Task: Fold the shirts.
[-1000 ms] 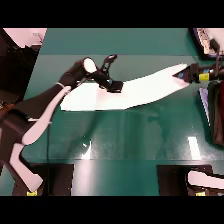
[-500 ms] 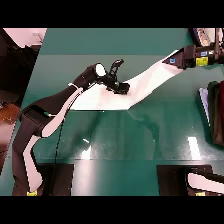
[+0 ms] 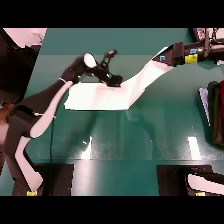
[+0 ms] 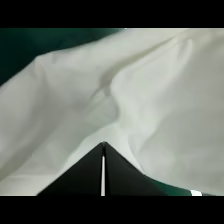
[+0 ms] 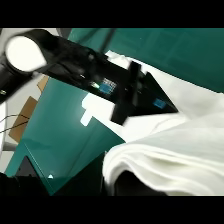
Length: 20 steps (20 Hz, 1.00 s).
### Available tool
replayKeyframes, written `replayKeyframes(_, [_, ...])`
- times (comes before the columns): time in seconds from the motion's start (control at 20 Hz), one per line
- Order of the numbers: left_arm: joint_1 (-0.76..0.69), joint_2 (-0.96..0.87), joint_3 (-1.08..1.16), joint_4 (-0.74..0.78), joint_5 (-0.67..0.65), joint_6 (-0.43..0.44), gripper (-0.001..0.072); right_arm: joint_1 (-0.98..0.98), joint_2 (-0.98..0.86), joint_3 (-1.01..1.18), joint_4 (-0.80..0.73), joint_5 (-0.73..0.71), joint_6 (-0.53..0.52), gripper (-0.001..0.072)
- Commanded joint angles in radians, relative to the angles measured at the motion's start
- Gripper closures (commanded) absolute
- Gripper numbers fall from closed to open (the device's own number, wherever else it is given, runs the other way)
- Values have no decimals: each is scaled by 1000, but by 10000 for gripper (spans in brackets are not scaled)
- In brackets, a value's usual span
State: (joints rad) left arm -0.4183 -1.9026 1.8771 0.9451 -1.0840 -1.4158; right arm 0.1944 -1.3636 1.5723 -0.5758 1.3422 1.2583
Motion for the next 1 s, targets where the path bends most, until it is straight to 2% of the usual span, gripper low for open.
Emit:
replayKeyframes(0.0, [106,131,1,-2,-68,36,684,61,-35,27,0,-45,-9,694])
replayKeyframes(0.35, [401,440,1,22,-171,36,683,370,-392,367,-1,-82,-37,693])
replayKeyframes(0.55, [493,543,1,25,-226,36,683,540,-644,557,3,-208,-37,691])
replayKeyframes(0.6, [502,555,1,25,-237,36,683,571,-683,559,10,-262,-37,647])
replayKeyframes(0.7, [506,565,1,24,-264,36,683,618,-735,537,91,-369,-63,206])
replayKeyframes(0.75, [506,564,1,25,-279,36,683,631,-737,509,169,-415,-100,141])
replayKeyframes(0.8, [506,564,1,25,-290,36,683,632,-726,481,216,-447,-136,141])
replayKeyframes(0.9, [506,564,1,24,-307,35,683,589,-671,429,177,-423,-149,175])
replayKeyframes(0.95, [506,564,1,24,-323,36,683,548,-635,403,118,-349,-147,272])
